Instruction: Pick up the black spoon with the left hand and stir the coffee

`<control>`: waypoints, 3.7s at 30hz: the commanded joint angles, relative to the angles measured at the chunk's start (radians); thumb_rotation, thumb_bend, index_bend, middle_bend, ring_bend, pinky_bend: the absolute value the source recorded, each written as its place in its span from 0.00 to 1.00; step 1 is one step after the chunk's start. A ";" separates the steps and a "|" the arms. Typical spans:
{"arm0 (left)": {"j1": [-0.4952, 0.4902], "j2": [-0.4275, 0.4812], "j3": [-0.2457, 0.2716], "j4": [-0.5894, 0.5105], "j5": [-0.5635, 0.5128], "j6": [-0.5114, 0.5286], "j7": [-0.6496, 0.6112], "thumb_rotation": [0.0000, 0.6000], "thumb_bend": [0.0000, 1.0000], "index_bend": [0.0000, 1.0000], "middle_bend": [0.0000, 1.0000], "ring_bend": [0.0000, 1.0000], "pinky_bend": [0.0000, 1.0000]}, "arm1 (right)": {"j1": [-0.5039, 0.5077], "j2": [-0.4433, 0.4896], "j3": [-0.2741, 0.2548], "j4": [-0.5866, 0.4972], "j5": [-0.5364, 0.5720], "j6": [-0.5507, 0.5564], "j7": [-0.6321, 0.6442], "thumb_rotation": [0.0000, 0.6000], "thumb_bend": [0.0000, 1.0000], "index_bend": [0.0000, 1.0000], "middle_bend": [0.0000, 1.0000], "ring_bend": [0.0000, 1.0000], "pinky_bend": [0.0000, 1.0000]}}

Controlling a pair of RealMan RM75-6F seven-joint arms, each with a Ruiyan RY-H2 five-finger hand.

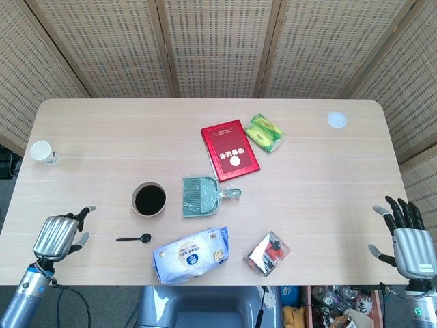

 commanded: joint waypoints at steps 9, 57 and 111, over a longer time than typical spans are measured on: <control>-0.067 -0.057 -0.007 0.009 -0.054 -0.110 0.085 1.00 0.37 0.40 0.85 0.76 0.77 | -0.003 0.000 -0.002 0.008 0.003 -0.004 0.008 1.00 0.12 0.25 0.15 0.01 0.03; -0.110 -0.292 -0.011 0.117 -0.329 -0.222 0.180 1.00 0.37 0.48 0.87 0.79 0.78 | -0.008 0.007 -0.009 0.020 0.030 -0.038 0.020 1.00 0.12 0.25 0.15 0.01 0.04; -0.135 -0.306 -0.009 0.105 -0.490 -0.232 0.229 1.00 0.37 0.55 0.90 0.81 0.78 | -0.008 0.007 -0.005 0.017 0.063 -0.066 0.016 1.00 0.12 0.25 0.15 0.01 0.04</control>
